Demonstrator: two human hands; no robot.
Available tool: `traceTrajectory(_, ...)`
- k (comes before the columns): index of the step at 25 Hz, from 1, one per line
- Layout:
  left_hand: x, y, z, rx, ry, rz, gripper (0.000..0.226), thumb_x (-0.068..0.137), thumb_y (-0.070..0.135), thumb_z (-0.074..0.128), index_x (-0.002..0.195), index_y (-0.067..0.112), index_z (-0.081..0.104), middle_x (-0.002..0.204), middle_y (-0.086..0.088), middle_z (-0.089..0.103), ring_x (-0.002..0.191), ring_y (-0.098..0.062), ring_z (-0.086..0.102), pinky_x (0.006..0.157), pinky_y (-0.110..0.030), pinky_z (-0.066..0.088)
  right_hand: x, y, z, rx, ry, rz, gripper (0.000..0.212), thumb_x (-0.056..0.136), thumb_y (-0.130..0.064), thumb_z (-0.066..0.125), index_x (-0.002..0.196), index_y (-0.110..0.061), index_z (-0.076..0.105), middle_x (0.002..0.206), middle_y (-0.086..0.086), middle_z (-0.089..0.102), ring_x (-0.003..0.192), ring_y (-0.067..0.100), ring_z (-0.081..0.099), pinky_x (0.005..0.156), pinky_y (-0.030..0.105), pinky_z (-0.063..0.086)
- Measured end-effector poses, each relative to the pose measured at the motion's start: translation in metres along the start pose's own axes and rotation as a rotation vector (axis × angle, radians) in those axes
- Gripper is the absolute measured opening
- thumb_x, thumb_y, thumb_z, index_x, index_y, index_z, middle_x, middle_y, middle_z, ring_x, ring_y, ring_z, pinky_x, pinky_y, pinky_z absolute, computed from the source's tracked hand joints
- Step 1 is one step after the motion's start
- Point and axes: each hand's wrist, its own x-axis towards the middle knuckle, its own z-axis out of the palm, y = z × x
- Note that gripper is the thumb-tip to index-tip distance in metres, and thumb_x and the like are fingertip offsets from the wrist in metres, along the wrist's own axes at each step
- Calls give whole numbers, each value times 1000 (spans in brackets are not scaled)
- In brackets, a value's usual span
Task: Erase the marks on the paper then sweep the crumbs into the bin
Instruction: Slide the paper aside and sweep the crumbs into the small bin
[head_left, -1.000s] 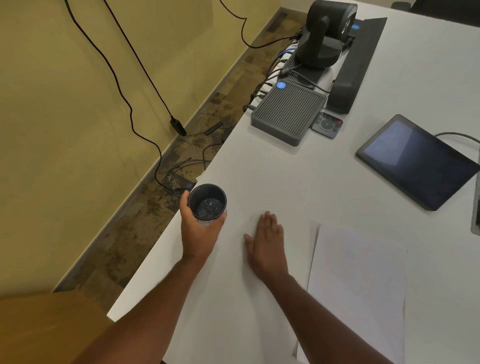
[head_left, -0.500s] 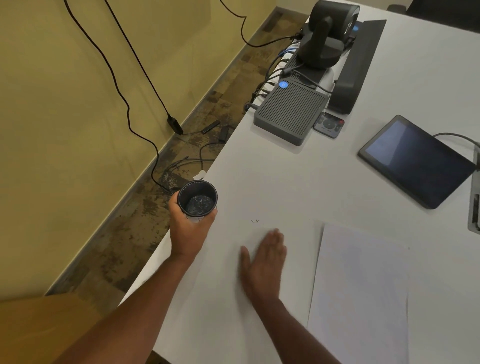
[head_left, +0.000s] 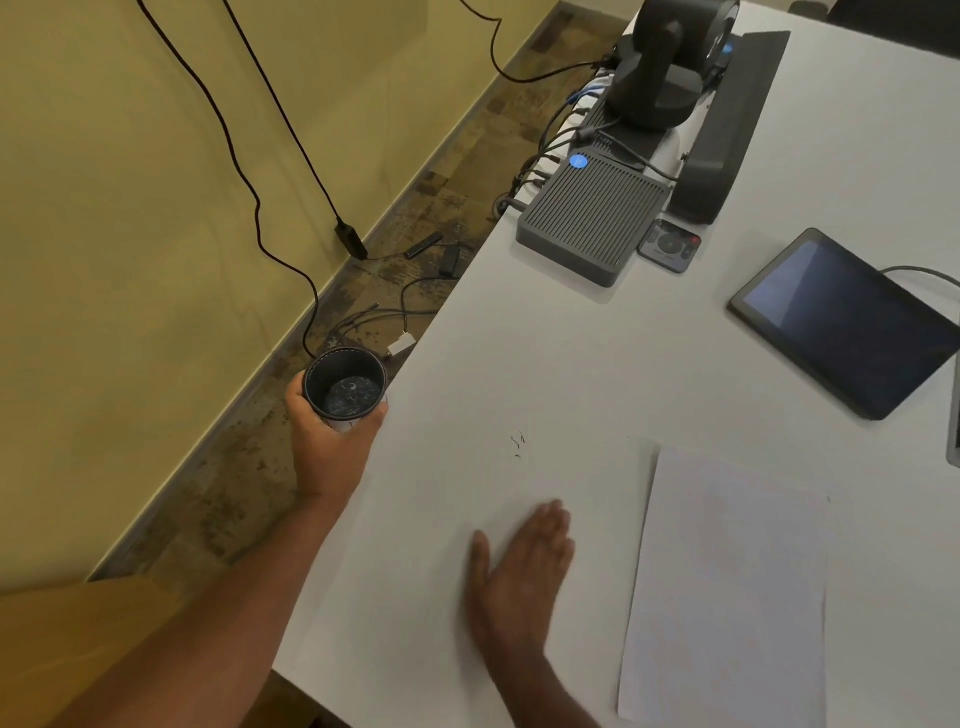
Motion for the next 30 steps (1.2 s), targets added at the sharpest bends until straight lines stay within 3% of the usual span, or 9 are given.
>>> traceTrajectory(4, 11, -12, -12, 14, 27, -25, 93, 72, 20, 90, 145, 20, 33, 143, -9, 50, 130, -27, 51, 96, -28, 51, 50, -58, 8, 89, -50, -160, 76, 98, -46, 35, 151, -4, 0, 160, 11, -1, 147, 20, -7, 119, 38, 1)
traceTrajectory(8, 19, -20, -12, 17, 24, -45, 91, 74, 14, 90, 145, 18, 33, 143, -10, 50, 129, -27, 52, 87, -14, 48, 53, -34, -8, 357, 86, -72, 68, 99, -42, 32, 151, -13, 1, 161, 5, 6, 146, 9, -1, 119, 30, 4)
traceTrajectory(11, 22, -28, -10, 12, 28, -60, 89, 75, 12, 89, 145, 15, 34, 143, -12, 50, 129, -28, 52, 83, -7, 47, 12, 1, -6, 90, 186, 54, 76, 96, -46, 33, 148, -1, 1, 158, 20, 13, 147, 25, 5, 118, 42, 7)
traceTrajectory(16, 23, -42, -11, 33, -11, -92, 91, 76, 16, 88, 146, 18, 29, 144, -11, 48, 130, -28, 50, 98, -33, 51, 23, -44, 19, -89, -15, -134, 80, 97, -49, 36, 148, 7, 10, 157, 23, 7, 147, 32, 0, 117, 49, 9)
traceTrajectory(20, 22, -42, -7, 64, -44, -116, 90, 79, 17, 86, 147, 18, 27, 145, -10, 47, 130, -27, 49, 92, -24, 47, 69, -75, 9, 142, -122, -288, 74, 99, -47, 31, 151, -9, -4, 160, 6, -5, 146, 16, -10, 119, 33, -1)
traceTrajectory(23, 25, -41, -1, 41, -53, -115, 90, 79, 15, 86, 147, 15, 28, 144, -11, 47, 129, -27, 50, 88, -17, 46, 93, -37, -8, 156, 172, -64, 72, 98, -46, 29, 150, 0, 11, 157, 16, 16, 146, 27, 11, 119, 39, 7)
traceTrajectory(25, 26, -41, 3, 42, -41, -114, 89, 78, 13, 86, 146, 12, 29, 143, -12, 48, 128, -26, 50, 85, -9, 44, 100, -12, -12, 15, 220, 98, 74, 97, -47, 27, 148, 4, 12, 156, 22, 19, 145, 32, 11, 118, 44, 7)
traceTrajectory(27, 26, -39, 8, 39, -29, -107, 88, 79, 12, 86, 147, 12, 29, 143, -12, 48, 127, -26, 50, 83, -6, 42, 93, -22, -5, -62, 89, -24, 75, 97, -47, 26, 149, 4, 9, 157, 21, 12, 146, 31, 5, 118, 44, 5)
traceTrajectory(30, 24, -38, 12, 51, -18, -118, 88, 80, 13, 85, 147, 12, 29, 144, -12, 48, 128, -26, 50, 81, -7, 41, 80, -53, 6, 36, -142, -315, 70, 100, -48, 24, 152, -8, 2, 158, 0, -2, 146, 14, -7, 118, 29, -5)
